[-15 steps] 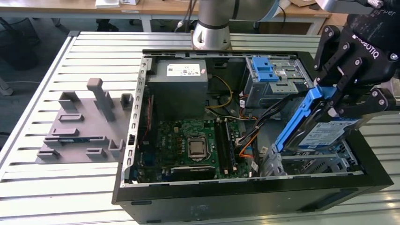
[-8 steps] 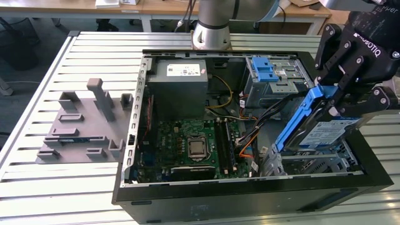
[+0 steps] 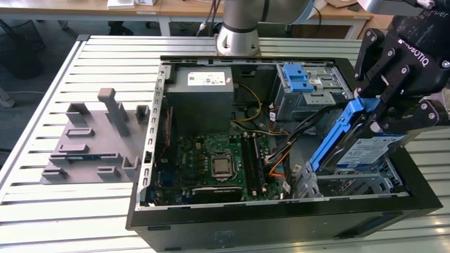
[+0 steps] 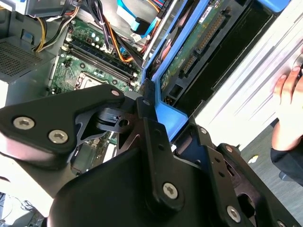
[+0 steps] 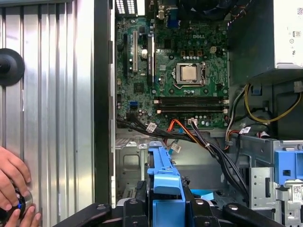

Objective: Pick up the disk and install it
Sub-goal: 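Insert the disk into the insertion slot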

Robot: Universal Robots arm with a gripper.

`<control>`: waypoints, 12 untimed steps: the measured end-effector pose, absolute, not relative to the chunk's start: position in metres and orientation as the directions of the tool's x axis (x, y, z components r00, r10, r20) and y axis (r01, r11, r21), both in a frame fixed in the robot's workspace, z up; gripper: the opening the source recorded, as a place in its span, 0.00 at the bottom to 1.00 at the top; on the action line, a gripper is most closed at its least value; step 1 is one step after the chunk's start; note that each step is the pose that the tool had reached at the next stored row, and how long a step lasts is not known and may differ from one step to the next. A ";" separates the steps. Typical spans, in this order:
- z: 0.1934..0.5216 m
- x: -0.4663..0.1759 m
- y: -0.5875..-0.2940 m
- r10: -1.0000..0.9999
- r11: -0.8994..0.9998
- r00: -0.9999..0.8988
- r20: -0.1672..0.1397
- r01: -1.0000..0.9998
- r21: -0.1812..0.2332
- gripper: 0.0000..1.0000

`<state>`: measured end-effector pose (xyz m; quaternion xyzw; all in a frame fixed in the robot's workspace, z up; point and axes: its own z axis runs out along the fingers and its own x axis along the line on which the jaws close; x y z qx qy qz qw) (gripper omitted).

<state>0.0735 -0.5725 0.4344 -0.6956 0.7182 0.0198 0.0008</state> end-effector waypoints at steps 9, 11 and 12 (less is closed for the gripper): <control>0.430 0.074 -0.573 -0.999 0.032 -0.032 -0.029 -0.999 0.027 0.36; 0.428 0.074 -0.573 -0.999 0.032 -0.032 -0.029 -0.999 0.027 0.36; 0.428 0.074 -0.573 -0.999 0.032 -0.032 -0.029 -0.999 0.027 0.36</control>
